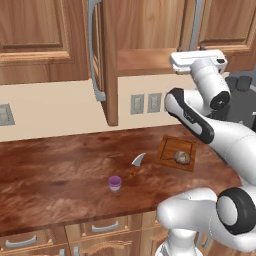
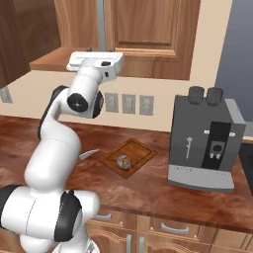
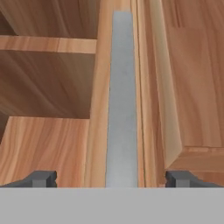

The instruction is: Pick the bread, place it on the cutting board, pick the jam, place it on the counter, and close the cabinet.

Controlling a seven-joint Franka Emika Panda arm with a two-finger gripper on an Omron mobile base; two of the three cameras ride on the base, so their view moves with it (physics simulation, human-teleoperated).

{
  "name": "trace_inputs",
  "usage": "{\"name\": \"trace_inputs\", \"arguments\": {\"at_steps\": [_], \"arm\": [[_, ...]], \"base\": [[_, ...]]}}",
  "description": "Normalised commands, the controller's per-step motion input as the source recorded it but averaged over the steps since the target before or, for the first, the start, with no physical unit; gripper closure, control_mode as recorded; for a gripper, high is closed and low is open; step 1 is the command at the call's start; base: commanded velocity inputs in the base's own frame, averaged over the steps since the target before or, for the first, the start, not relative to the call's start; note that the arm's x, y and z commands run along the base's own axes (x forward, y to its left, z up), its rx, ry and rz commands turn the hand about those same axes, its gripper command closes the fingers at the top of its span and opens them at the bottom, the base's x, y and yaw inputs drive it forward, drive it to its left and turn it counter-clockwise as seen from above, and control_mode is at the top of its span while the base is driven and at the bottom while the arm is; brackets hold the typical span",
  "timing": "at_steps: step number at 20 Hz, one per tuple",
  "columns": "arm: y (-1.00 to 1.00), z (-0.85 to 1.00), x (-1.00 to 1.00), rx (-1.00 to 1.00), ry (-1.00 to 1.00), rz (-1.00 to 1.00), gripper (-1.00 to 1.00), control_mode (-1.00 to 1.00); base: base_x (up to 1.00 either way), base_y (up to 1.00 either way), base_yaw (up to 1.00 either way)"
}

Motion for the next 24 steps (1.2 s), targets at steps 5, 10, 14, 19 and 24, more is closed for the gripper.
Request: {"name": "trace_inputs", "arguments": {"at_steps": [5,10,14,19,24], "arm": [[0.00,0.29,-0.25,0.00,0.00,-0.02,-1.00,-1.00],[0.00,0.21,-0.39,0.00,0.00,-0.02,-1.00,-1.00],[0.00,0.21,-0.50,0.00,0.00,-0.04,-1.00,-1.00],[0.00,0.15,-0.60,0.00,0.04,-0.04,-1.00,-1.00],[0.06,0.17,-0.61,0.00,0.09,-0.05,-1.00,-1.00]], "base": [[0.00,0.00,0.00],[0.00,0.00,0.00],[0.00,0.00,0.00],[0.00,0.00,0.00],[0.00,0.00,0.00]]}}
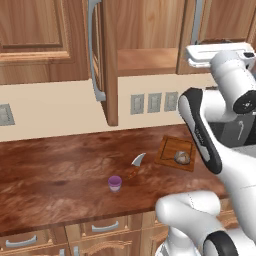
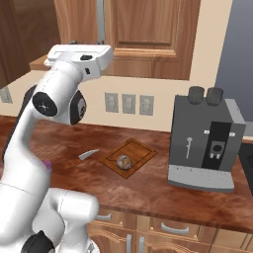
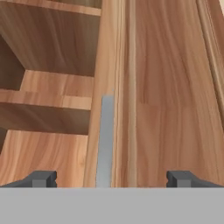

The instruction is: Pick the bread, place it on the cutting board, pick the jam, place it on the counter, and close the cabinet.

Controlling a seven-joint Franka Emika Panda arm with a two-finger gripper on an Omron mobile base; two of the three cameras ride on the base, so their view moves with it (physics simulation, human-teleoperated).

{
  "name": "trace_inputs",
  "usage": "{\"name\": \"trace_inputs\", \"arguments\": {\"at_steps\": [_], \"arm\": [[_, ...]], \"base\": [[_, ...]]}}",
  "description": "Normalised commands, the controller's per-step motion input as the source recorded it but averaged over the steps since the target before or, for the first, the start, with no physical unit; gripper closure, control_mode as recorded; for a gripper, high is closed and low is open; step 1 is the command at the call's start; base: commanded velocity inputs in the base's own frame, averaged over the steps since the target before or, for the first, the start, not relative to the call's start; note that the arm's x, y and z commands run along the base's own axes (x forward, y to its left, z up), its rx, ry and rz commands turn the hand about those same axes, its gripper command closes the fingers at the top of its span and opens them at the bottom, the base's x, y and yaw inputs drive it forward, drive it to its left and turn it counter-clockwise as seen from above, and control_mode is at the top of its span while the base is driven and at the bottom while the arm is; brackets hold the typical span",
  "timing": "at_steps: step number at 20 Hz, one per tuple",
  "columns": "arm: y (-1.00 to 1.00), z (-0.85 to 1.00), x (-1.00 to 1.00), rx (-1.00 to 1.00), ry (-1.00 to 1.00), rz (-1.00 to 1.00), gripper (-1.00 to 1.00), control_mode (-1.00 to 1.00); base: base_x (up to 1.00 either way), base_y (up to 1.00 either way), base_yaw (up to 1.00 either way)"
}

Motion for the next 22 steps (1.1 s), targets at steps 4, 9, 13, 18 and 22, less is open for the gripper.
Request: {"name": "trace_inputs", "arguments": {"at_steps": [4,9,13,18,22], "arm": [[0.11,0.15,-0.59,0.00,0.11,-0.05,-1.00,-1.00],[0.18,0.19,-0.46,0.00,0.11,-0.06,-1.00,-1.00],[0.20,0.16,-0.38,0.00,0.09,-0.06,-1.00,-1.00],[0.24,0.05,-0.32,0.00,0.07,-0.04,-1.00,-1.00],[0.22,0.00,-0.32,0.00,0.02,-0.03,-1.00,-1.00]], "base": [[0.00,0.00,0.00],[0.00,0.00,0.00],[0.00,0.00,0.00],[0.00,0.00,0.00],[0.00,0.00,0.00]]}}
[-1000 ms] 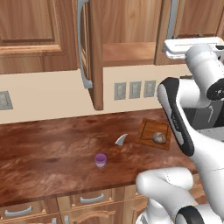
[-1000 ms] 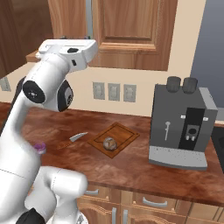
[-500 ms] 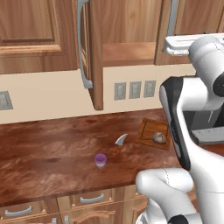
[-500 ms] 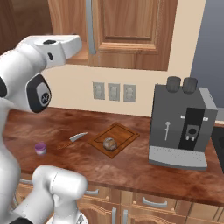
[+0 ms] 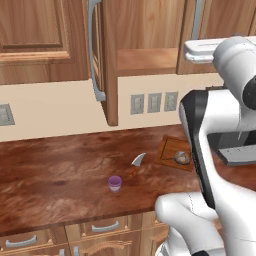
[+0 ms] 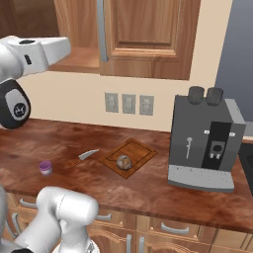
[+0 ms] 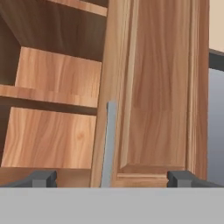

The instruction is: Pick the bread, place it on the cutting board, pick the jam, place it on the counter, and close the cabinet.

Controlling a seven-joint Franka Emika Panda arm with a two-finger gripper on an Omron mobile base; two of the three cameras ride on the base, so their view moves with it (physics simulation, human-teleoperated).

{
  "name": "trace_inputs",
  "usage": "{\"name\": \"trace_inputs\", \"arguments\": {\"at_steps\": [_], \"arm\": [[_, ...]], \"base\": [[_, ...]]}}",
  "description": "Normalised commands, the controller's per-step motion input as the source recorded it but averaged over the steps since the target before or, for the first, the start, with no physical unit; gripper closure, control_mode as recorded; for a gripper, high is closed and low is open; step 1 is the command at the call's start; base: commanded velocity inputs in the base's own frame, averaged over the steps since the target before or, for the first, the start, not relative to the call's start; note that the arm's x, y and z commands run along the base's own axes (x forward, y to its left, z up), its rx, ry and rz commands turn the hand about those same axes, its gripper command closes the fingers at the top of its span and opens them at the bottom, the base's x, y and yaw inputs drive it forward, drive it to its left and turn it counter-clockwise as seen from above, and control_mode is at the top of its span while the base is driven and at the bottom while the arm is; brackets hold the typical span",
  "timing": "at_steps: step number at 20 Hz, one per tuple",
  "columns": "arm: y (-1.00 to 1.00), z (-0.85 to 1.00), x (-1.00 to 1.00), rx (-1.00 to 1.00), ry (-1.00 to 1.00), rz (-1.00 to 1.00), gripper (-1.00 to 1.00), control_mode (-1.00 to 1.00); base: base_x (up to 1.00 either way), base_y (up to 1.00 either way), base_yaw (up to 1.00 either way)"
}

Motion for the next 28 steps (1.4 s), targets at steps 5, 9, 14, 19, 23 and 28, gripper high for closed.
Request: {"name": "trace_inputs", "arguments": {"at_steps": [5,9,14,19,23,28], "arm": [[0.22,0.00,-0.33,0.00,0.00,-0.01,-1.00,-1.00],[0.23,0.00,-0.39,0.00,0.00,-0.02,-1.00,-1.00],[0.16,0.00,-0.30,0.00,0.00,-0.04,-1.00,-1.00],[0.21,0.00,-0.35,0.00,0.00,-0.06,-1.00,-1.00],[0.24,-0.06,-0.30,0.00,0.00,-0.05,-1.00,-1.00],[0.25,-0.03,-0.27,0.00,0.00,-0.03,-1.00,-1.00]], "base": [[0.00,0.00,0.00],[0.00,0.00,0.00],[0.00,0.00,0.00],[0.00,0.00,0.00],[0.00,0.00,0.00],[0.00,0.00,0.00]]}}
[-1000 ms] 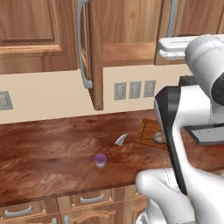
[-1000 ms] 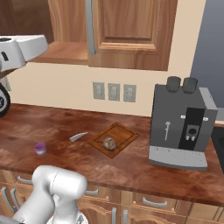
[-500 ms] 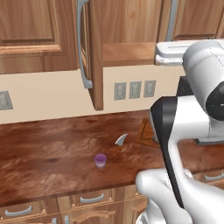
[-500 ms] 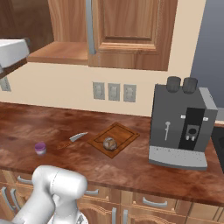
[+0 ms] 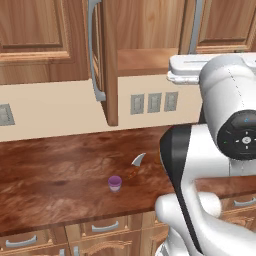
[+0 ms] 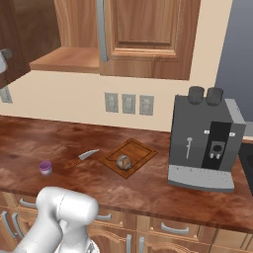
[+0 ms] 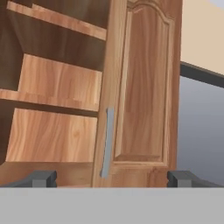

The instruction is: Pick the bread, place it on the cutting board, pick the jam, place it on the counter, and close the cabinet.

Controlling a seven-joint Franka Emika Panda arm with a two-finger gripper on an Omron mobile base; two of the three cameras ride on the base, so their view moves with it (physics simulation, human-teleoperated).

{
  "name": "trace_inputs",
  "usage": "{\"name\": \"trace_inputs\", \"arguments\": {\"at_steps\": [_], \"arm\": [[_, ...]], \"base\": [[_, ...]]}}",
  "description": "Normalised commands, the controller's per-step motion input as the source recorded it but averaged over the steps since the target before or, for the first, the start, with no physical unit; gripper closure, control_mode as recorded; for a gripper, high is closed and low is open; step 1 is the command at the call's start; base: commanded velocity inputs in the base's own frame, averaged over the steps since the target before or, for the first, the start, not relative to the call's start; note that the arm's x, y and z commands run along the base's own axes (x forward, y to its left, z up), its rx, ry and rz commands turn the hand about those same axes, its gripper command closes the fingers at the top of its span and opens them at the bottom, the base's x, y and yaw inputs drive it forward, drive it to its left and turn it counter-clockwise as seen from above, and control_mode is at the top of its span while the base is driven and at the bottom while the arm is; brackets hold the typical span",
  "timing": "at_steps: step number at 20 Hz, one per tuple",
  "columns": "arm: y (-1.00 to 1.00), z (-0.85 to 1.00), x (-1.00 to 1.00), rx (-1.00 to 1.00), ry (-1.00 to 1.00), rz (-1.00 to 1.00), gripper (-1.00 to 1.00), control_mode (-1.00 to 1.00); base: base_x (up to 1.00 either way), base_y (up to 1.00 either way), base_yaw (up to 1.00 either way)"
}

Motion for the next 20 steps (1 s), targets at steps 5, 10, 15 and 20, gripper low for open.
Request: {"name": "trace_inputs", "arguments": {"at_steps": [5,10,15,20], "arm": [[0.21,0.00,-0.32,0.00,0.00,-0.01,-1.00,-1.00],[0.11,-0.06,-0.41,0.00,0.00,0.00,-1.00,-1.00],[0.18,-0.30,-0.25,-0.01,0.00,0.00,-1.00,-1.00],[0.27,-0.39,-0.17,-0.04,0.00,0.00,-1.00,-1.00]], "base": [[0.00,0.00,0.00],[0.00,0.00,0.00],[0.00,0.00,0.00],[0.00,0.00,0.00]]}}
